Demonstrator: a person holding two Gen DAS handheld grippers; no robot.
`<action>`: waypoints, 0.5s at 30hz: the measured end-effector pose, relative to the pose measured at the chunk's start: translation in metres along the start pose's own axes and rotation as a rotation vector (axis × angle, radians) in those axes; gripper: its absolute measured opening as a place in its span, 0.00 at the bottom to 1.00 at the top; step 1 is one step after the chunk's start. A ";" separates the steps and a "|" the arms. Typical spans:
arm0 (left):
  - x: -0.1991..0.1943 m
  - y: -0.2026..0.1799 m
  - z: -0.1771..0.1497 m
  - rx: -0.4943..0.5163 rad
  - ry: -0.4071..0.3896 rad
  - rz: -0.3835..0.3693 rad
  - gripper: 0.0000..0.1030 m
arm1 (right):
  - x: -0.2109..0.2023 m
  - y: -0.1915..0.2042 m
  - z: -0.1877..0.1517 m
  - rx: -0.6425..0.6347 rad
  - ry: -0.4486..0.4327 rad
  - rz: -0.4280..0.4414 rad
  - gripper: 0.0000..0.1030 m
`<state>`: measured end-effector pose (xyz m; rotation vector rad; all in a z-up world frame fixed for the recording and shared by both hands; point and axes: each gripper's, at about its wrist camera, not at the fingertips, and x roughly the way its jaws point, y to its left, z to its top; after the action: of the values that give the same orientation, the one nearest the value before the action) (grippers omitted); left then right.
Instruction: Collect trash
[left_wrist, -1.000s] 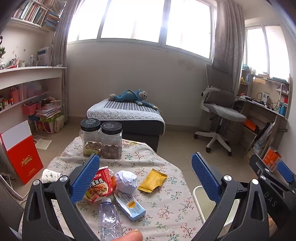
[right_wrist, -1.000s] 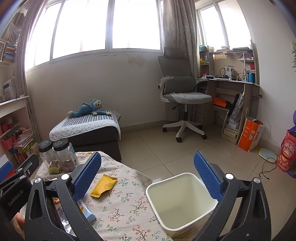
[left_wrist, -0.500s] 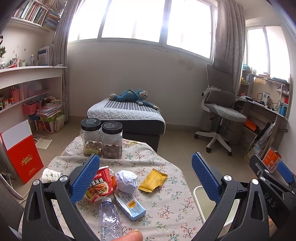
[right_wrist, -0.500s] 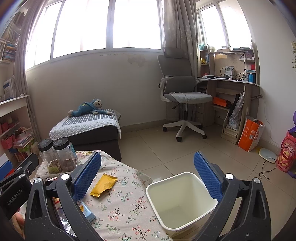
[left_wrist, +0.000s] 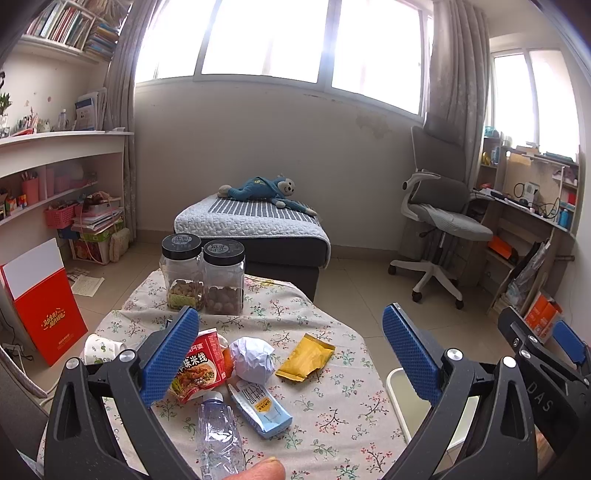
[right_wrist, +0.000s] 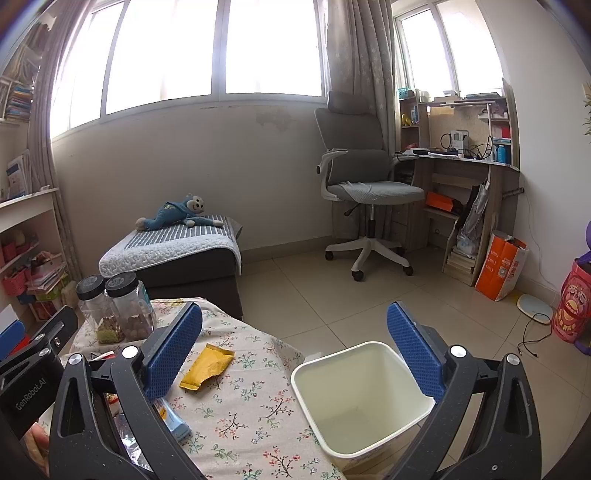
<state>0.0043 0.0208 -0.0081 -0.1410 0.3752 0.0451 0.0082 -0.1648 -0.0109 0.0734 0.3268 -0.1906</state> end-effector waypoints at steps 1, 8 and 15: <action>0.000 0.000 0.000 0.000 0.000 -0.001 0.94 | 0.000 -0.001 0.000 0.000 -0.001 -0.001 0.93; 0.000 0.000 -0.001 0.000 0.001 0.001 0.94 | 0.000 -0.001 -0.001 -0.001 -0.002 -0.001 0.93; 0.000 0.000 0.000 0.000 0.002 0.002 0.94 | 0.000 -0.001 -0.001 0.000 0.000 -0.002 0.93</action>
<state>0.0041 0.0204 -0.0083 -0.1405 0.3774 0.0468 0.0082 -0.1660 -0.0117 0.0733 0.3268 -0.1925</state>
